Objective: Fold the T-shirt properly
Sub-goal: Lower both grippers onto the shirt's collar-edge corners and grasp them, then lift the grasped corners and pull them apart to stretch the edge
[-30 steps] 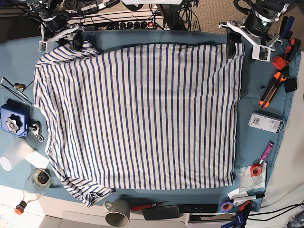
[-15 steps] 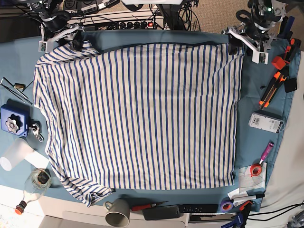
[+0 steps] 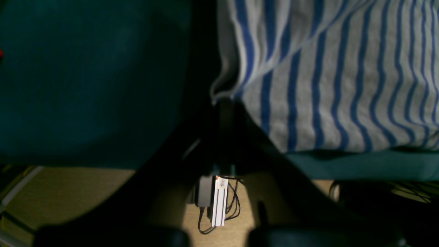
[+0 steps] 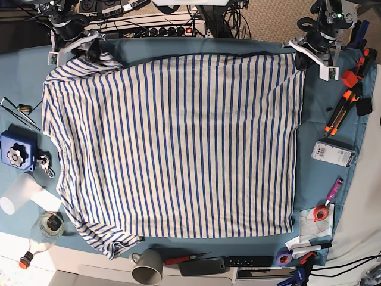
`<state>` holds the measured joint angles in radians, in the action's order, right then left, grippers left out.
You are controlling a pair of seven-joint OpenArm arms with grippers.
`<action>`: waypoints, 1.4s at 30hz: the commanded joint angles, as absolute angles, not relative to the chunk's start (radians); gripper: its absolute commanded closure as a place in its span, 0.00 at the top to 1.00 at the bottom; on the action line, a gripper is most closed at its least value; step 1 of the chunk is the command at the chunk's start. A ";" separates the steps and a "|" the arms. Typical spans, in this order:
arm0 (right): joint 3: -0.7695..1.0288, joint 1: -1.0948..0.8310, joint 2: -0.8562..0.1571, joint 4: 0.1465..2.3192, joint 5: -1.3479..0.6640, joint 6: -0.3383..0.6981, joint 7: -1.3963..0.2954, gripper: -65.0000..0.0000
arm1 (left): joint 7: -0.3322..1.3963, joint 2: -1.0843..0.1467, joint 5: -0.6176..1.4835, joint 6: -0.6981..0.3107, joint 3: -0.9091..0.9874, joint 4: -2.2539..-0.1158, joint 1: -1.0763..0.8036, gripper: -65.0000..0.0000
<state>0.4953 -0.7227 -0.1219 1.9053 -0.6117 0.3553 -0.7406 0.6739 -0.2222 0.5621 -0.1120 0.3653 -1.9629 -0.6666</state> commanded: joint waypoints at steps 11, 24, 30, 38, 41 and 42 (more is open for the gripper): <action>0.551 -0.734 -0.127 1.951 -0.610 0.398 -0.785 0.00 | 0.685 -0.228 0.562 -0.274 0.370 -2.027 -0.685 0.00; 0.829 -0.737 -0.127 2.164 -0.727 0.401 -0.963 0.00 | 0.752 -0.227 0.561 -0.260 0.370 -2.200 -0.739 0.00; 0.930 -0.737 -0.127 2.180 -0.795 0.442 -0.994 0.00 | 0.752 -0.228 0.533 -0.260 0.370 -2.263 -0.797 0.00; 0.943 -0.737 -0.127 2.180 -0.898 0.523 -1.067 0.00 | 0.793 -0.228 0.498 -0.260 0.370 -2.328 -0.821 0.00; 0.943 -0.737 -0.127 2.180 -0.901 0.544 -1.070 0.00 | 0.794 -0.228 0.468 -0.260 0.390 -2.349 -0.852 0.00; 0.943 -0.737 -0.127 2.180 -0.901 0.543 -1.075 0.00 | 0.794 -0.228 0.469 -0.260 0.406 -2.356 -0.863 0.00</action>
<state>0.9306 -0.7261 -0.1162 2.1620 -0.8894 0.5434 -1.0935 0.8124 -0.2222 0.4648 -0.2600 0.3988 -2.3363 -0.8509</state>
